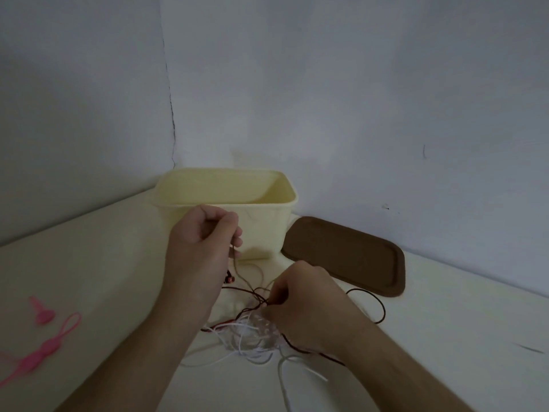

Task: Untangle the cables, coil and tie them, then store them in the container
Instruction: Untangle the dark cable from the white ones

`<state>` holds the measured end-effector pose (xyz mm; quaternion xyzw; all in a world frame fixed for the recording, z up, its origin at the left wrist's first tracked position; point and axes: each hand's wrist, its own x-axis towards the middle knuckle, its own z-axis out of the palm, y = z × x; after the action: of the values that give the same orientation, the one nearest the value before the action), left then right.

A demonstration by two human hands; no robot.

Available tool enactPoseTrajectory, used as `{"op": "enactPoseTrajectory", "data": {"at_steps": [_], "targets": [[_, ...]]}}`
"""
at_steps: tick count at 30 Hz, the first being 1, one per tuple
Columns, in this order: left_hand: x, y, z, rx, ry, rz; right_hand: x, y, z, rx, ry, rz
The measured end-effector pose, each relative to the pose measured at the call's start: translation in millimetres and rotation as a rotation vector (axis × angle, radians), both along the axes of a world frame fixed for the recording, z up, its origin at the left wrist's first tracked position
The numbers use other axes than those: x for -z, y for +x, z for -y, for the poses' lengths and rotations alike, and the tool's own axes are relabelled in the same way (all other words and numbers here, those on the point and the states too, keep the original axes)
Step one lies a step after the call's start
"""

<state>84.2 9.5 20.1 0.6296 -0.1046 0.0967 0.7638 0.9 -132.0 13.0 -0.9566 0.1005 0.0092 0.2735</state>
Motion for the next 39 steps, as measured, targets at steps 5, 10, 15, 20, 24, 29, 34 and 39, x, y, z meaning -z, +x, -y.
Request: {"op": "enactPoseTrajectory", "data": {"at_steps": [5, 10, 15, 20, 24, 29, 34, 39], "targets": [[0.1, -0.9, -0.4, -0.202, 0.337, -0.003, -28.9, -4.3, 9.4, 0.014, 0.201, 0.185], [3.5, -7.8, -3.0, -0.252, 0.442, 0.391, -55.6, -13.2, 17.5, -0.032, 0.609, 0.399], [-4.2, -22.6, -1.6, 0.416, 0.21, 0.352, -61.2, -16.6, 16.6, -0.066, 0.708, 0.544], [-5.6, -13.5, 0.9, 0.342, -0.045, 0.182, -62.5, -15.5, 23.6, -0.067, 0.469, 0.501], [-11.3, -4.5, -8.3, 0.383, -0.313, 0.005, -64.9, -16.0, 35.8, 0.067, 0.174, 0.474], [-5.2, 4.4, -9.7, 0.268, -0.191, 0.014, -73.4, -17.9, 48.7, 0.242, 0.408, 0.659], [0.3, 3.9, -6.5, 0.172, -0.079, 0.02, -82.5, -24.7, 49.0, 0.182, 0.791, 0.608], [1.3, 9.3, -8.8, 0.046, -0.115, -0.013, -88.0, -29.7, 61.6, 0.063, 0.869, 0.452]]}}
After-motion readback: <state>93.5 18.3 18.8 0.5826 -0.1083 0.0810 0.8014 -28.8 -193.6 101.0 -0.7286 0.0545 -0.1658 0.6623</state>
